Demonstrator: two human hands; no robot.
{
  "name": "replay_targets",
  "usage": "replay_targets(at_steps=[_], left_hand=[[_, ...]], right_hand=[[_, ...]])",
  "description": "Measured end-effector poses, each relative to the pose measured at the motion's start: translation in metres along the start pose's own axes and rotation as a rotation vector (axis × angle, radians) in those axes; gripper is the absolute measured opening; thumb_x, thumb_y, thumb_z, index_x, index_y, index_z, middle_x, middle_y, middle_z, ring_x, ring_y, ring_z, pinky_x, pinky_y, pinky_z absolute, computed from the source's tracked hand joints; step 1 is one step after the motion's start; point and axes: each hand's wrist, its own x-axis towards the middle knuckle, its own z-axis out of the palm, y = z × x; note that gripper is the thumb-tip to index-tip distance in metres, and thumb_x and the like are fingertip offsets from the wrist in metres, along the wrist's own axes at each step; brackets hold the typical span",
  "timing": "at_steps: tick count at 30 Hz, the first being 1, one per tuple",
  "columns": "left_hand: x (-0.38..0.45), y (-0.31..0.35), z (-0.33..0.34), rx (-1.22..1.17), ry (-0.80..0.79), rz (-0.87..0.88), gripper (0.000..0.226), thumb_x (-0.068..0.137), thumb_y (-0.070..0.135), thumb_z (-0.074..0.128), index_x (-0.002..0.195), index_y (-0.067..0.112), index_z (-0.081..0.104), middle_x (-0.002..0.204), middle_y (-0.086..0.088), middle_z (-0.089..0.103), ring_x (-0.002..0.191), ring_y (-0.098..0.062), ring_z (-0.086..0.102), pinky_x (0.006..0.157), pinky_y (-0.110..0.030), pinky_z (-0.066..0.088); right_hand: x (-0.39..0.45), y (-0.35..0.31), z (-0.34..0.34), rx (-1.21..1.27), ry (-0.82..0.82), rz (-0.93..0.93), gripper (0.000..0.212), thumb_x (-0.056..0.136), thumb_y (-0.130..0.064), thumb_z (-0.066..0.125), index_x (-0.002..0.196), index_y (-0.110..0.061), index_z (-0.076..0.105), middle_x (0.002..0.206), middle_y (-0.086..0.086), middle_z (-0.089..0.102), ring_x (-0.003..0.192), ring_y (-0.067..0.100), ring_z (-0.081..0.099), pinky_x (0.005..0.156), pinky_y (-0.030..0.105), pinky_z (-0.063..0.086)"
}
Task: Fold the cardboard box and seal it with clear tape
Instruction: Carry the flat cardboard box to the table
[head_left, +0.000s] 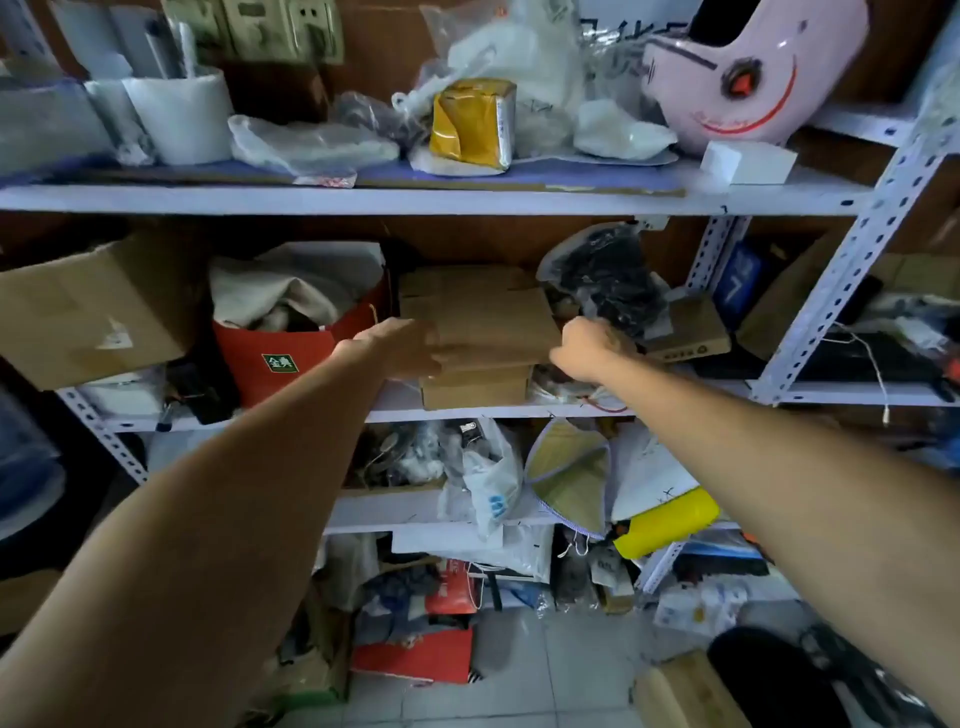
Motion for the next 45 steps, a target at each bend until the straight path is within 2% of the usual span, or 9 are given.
replay_targets(at_steps=[3,5,8,13,22,27,35,40,45], left_hand=[[0.020,-0.005,0.010,-0.122,0.002,-0.096,0.072,0.088,0.048,0.066,0.149,0.021,0.041,0.156,-0.015,0.036,0.141,-0.038,0.036,0.115,-0.048,0.032],[0.029,-0.002,0.016,-0.221,0.006,-0.103,0.077,0.087,0.053,0.068,0.152,0.026,0.036,0.161,-0.015,0.026,0.146,-0.037,0.027,0.119,-0.049,0.026],[0.043,0.004,0.024,-0.269,0.018,-0.096,0.080,0.084,0.054,0.071,0.152,0.031,0.036,0.159,-0.015,0.023,0.141,-0.040,0.035,0.118,-0.044,0.029],[0.055,-0.003,0.046,-0.281,0.168,-0.088,0.089,0.065,0.052,0.085,0.143,0.041,0.042,0.137,-0.011,0.022,0.121,-0.041,0.047,0.113,-0.043,0.039],[0.048,-0.008,0.056,-0.198,0.235,0.053,0.088,0.068,0.051,0.085,0.144,0.038,0.043,0.152,-0.008,0.017,0.129,-0.044,0.037,0.114,-0.044,0.033],[0.026,-0.003,0.065,-0.205,0.203,0.166,0.088,0.065,0.053,0.084,0.142,0.036,0.045,0.148,-0.010,0.019,0.124,-0.044,0.037,0.111,-0.047,0.038],[-0.034,0.039,0.123,-0.374,0.160,0.343,0.095,0.060,0.054,0.087,0.143,0.033,0.046,0.147,-0.009,0.019,0.127,-0.035,0.042,0.106,-0.044,0.047],[-0.103,0.091,0.197,-0.642,-0.075,0.401,0.087,0.058,0.061,0.077,0.137,0.051,0.044,0.128,0.000,0.030,0.113,-0.026,0.053,0.096,-0.027,0.046],[-0.173,0.148,0.248,-0.593,-0.314,0.581,0.095,0.062,0.057,0.085,0.143,0.056,0.036,0.133,-0.001,0.043,0.122,-0.022,0.052,0.103,-0.032,0.044]], right_hand=[[0.025,0.004,0.012,0.152,0.012,0.059,0.042,0.093,-0.043,0.061,0.119,-0.010,0.057,0.126,0.016,0.059,0.114,0.034,0.056,0.084,0.036,0.048],[0.039,0.003,0.018,0.310,-0.071,0.026,0.069,0.088,-0.047,0.068,0.144,-0.016,0.043,0.147,0.013,0.046,0.129,0.033,0.048,0.101,0.038,0.043],[0.058,-0.005,0.024,0.477,-0.168,-0.064,0.093,0.083,-0.045,0.075,0.157,-0.024,0.021,0.159,0.010,0.031,0.140,0.030,0.039,0.105,0.034,0.037],[0.079,-0.003,0.046,0.556,-0.220,-0.084,0.112,0.071,-0.040,0.086,0.157,-0.031,0.015,0.162,0.009,0.025,0.144,0.028,0.032,0.111,0.035,0.032],[0.056,-0.002,0.056,0.566,-0.123,0.009,0.117,0.065,-0.046,0.089,0.156,-0.040,0.014,0.163,0.006,0.021,0.144,0.029,0.031,0.113,0.037,0.033],[0.008,0.009,0.065,0.497,-0.033,0.148,0.116,0.062,-0.058,0.086,0.152,-0.050,0.014,0.164,0.012,-0.002,0.144,0.033,0.031,0.104,0.034,0.037],[-0.122,0.045,0.084,0.487,0.138,0.382,0.112,0.064,-0.049,0.088,0.154,-0.040,0.021,0.152,0.012,0.016,0.137,0.033,0.036,0.112,0.038,0.037],[-0.252,0.084,0.117,0.511,0.235,0.634,0.115,0.062,-0.042,0.090,0.154,-0.037,0.021,0.156,0.015,0.014,0.144,0.036,0.021,0.115,0.042,0.028],[-0.389,0.103,0.148,0.566,0.463,0.961,0.101,0.071,-0.055,0.080,0.149,-0.037,0.019,0.151,0.005,0.023,0.127,0.035,0.046,0.095,0.047,0.051]])
